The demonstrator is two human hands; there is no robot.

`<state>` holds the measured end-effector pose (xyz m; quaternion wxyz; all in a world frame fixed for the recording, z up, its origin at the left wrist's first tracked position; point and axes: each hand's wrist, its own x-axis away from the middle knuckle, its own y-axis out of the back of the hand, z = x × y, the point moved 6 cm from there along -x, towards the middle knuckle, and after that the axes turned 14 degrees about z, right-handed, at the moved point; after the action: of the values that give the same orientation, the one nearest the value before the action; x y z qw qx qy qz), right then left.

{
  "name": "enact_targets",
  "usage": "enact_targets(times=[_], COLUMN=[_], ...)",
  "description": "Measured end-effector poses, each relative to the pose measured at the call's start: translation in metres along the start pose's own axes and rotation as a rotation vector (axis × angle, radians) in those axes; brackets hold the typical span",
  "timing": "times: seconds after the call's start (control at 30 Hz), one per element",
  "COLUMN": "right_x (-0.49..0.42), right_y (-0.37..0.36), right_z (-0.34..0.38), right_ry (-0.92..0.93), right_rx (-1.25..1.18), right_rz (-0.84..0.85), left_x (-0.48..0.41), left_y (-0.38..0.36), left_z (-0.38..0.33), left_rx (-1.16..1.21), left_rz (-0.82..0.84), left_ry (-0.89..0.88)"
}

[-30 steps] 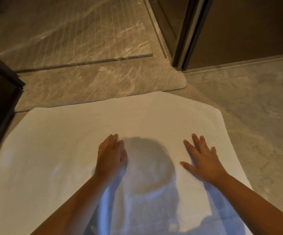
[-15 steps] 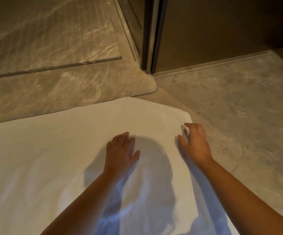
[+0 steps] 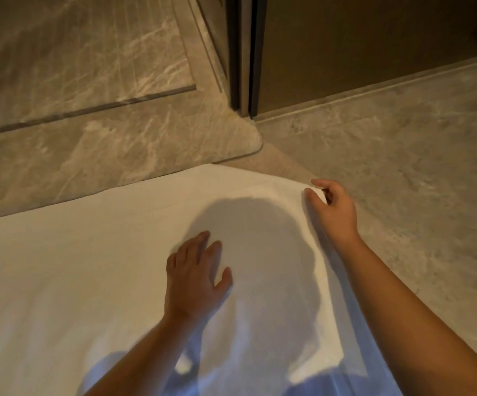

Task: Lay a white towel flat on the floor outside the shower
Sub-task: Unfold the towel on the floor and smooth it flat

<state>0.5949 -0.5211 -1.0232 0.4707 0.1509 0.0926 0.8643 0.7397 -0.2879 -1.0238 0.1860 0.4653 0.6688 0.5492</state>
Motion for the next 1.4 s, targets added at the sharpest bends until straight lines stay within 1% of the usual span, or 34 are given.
enact_targets(times=[0.17, 0.2, 0.33, 0.4, 0.5, 0.57, 0.63, 0.73, 0.87, 0.93, 1.0, 1.03, 1.1, 1.17, 1.2, 1.4], right_x=[-0.007, -0.008, -0.013, -0.014, -0.014, -0.013, -0.012, -0.016, -0.016, -0.01, -0.001, 0.004, 0.012, 0.016, 0.015, 0.002], right_y=[0.007, 0.007, -0.005, -0.008, -0.004, 0.002, 0.004, 0.003, 0.005, 0.002, -0.013, -0.025, -0.056, -0.082, -0.088, -0.09], right_z=[0.007, 0.009, 0.009, 0.011, 0.025, 0.034, 0.039, 0.032, 0.018, 0.021, 0.031, 0.035, 0.036, 0.024, 0.016, 0.004], right_ry=[0.079, 0.097, 0.062, 0.059, 0.143, 0.228, 0.273, 0.198, 0.087, 0.095, 0.178, 0.227, 0.286, 0.254, 0.233, 0.226], right_rx=[-0.198, -0.219, -0.193, -0.163, -0.111, -0.068, -0.025, 0.093, 0.341, 0.497, 0.646, 0.697, 0.789, 0.902, 0.941, 1.053], right_rz=[-0.145, -0.146, -0.001, 0.037, 0.053, 0.042, 0.032, 0.042, 0.048, 0.035, 0.046, 0.086, 0.243, 0.416, 0.456, 0.439], left_x=[-0.001, -0.001, -0.002, -0.003, -0.003, -0.003, -0.003, -0.003, -0.002, -0.003, -0.003, -0.003, -0.003, -0.003, -0.003, -0.003], left_y=[-0.003, -0.004, -0.005, -0.005, -0.005, -0.005, -0.005, -0.005, -0.006, -0.006, -0.006, -0.006, -0.005, -0.005, -0.005, -0.003], left_z=[0.002, 0.003, 0.004, 0.005, 0.005, 0.005, 0.004, 0.005, 0.006, 0.006, 0.006, 0.006, 0.006, 0.006, 0.006, 0.004], left_rx=[0.013, 0.017, 0.024, 0.029, 0.027, 0.028, 0.016, 0.019, 0.024, 0.021, 0.012, 0.011, 0.01, -0.005, -0.011, -0.018], left_rz=[0.01, 0.011, 0.012, 0.005, -0.001, -0.006, -0.013, -0.03, -0.037, -0.035, -0.035, -0.036, -0.036, -0.032, -0.032, -0.016], left_ry=[0.011, 0.01, 0.001, -0.004, 0.001, -0.003, -0.013, -0.019, -0.028, -0.031, -0.031, -0.031, -0.029, -0.022, -0.022, -0.007])
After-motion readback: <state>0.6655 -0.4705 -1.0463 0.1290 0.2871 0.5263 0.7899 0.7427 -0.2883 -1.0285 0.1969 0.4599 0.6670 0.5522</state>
